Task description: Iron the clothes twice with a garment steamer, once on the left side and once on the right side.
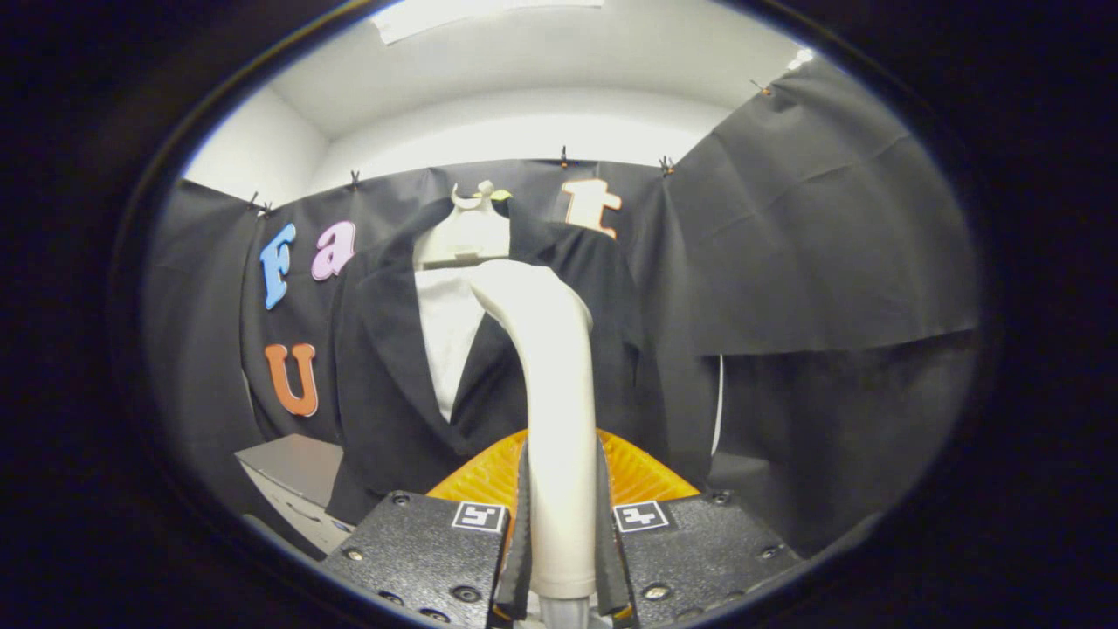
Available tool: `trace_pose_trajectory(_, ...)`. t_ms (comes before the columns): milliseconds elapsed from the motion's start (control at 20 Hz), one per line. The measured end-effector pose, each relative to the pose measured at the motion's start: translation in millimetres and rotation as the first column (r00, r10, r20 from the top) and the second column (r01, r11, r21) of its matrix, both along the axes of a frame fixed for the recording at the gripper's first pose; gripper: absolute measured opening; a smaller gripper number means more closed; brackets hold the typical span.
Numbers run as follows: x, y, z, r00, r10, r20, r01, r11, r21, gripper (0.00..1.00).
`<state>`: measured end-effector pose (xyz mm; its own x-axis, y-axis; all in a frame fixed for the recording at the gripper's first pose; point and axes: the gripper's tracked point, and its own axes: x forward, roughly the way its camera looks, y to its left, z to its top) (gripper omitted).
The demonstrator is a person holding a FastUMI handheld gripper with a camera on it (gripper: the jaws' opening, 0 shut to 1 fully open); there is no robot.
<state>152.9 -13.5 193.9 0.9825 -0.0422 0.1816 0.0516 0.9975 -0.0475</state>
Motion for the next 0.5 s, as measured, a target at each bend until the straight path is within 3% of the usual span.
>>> trace_pose_trajectory(200,21.0,-6.7,33.4,0.997,0.068,0.046,-0.068,0.998,-0.013,0.32)
trace_pose_trajectory(500,29.6,-15.3,76.9,0.989,0.049,0.139,-0.044,0.998,-0.041,0.32)
